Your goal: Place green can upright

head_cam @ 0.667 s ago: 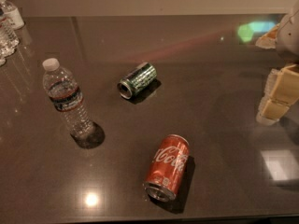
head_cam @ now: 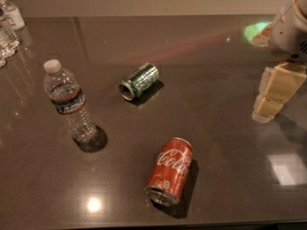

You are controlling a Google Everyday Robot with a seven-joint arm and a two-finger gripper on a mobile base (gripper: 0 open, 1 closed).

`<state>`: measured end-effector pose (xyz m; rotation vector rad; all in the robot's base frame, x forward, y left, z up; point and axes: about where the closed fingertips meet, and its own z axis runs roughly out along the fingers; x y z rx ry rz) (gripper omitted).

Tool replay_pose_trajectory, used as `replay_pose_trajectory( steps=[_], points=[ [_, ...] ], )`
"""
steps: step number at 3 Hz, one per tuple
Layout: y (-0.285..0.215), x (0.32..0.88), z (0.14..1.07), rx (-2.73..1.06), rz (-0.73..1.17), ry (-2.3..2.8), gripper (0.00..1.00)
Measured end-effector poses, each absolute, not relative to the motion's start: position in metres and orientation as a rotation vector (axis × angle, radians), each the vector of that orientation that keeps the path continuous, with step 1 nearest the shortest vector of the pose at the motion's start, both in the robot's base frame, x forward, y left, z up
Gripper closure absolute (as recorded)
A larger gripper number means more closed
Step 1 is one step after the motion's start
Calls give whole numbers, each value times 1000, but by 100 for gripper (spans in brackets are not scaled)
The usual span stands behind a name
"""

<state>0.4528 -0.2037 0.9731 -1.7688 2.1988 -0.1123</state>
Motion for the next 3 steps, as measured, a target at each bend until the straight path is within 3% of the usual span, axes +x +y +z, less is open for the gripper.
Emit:
replay_pose_trajectory(
  steps=[3],
  points=[
    [-133, 537, 942, -1968, -47, 1985, 0]
  ],
)
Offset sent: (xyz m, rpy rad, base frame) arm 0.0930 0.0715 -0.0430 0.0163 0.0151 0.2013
